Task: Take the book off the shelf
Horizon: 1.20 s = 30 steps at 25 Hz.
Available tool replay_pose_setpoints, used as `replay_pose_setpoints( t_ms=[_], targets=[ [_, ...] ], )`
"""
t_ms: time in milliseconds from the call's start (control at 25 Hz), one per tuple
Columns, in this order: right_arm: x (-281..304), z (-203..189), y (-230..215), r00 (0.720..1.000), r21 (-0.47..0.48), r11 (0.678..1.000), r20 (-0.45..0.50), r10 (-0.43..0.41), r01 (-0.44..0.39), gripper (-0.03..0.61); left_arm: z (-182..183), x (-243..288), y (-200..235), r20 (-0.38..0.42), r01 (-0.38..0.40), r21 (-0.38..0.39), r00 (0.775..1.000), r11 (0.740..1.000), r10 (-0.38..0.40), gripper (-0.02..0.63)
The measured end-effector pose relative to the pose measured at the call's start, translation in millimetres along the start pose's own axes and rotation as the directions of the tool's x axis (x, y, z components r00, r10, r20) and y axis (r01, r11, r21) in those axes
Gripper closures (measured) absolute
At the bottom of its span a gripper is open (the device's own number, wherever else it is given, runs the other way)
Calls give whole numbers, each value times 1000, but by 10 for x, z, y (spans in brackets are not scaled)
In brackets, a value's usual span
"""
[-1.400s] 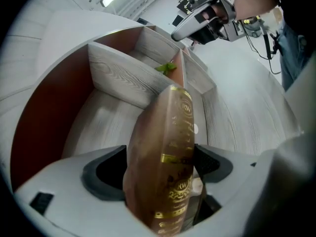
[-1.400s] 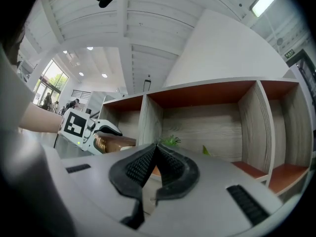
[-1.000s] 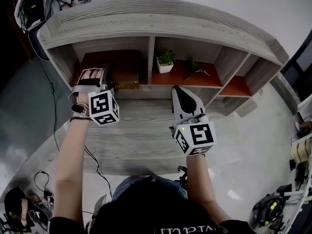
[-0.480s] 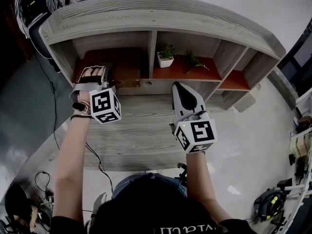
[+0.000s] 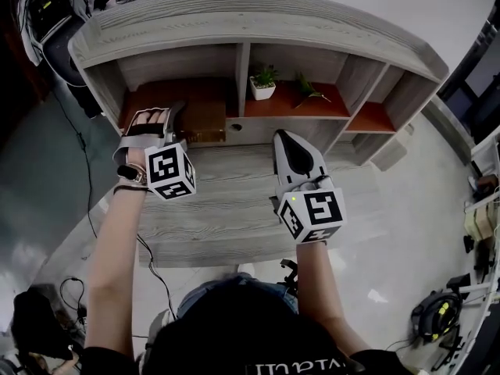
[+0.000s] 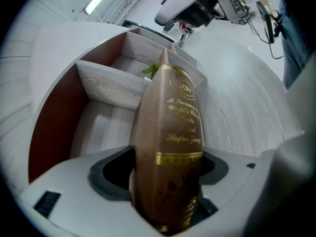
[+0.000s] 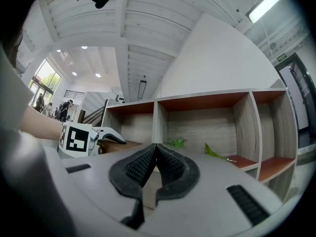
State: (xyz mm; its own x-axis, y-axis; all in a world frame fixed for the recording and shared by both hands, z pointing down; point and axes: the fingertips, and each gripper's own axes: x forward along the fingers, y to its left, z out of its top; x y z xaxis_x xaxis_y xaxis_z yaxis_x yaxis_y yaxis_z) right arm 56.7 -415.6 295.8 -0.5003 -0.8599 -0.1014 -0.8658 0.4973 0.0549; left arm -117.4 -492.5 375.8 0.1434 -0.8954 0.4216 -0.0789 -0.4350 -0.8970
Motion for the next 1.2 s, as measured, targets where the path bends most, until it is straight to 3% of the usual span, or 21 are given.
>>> replay_pose_setpoints(
  t_ms=[560, 1040, 1200],
  targets=[
    [-192, 155, 309, 1000, -7, 1000, 13, -14, 15, 564, 83, -428, -136, 63, -11, 18, 998, 1000, 10, 282],
    [-445, 224, 766, 1000, -39, 999, -6, -21, 21, 565, 39, -1041, -17, 136, -127, -48, 982, 991, 132, 365],
    [-574, 231, 932, 999, -42, 999, -12, -34, 34, 565, 37, -1318, -42, 161, -127, -103, 977, 986, 143, 373]
  ],
)
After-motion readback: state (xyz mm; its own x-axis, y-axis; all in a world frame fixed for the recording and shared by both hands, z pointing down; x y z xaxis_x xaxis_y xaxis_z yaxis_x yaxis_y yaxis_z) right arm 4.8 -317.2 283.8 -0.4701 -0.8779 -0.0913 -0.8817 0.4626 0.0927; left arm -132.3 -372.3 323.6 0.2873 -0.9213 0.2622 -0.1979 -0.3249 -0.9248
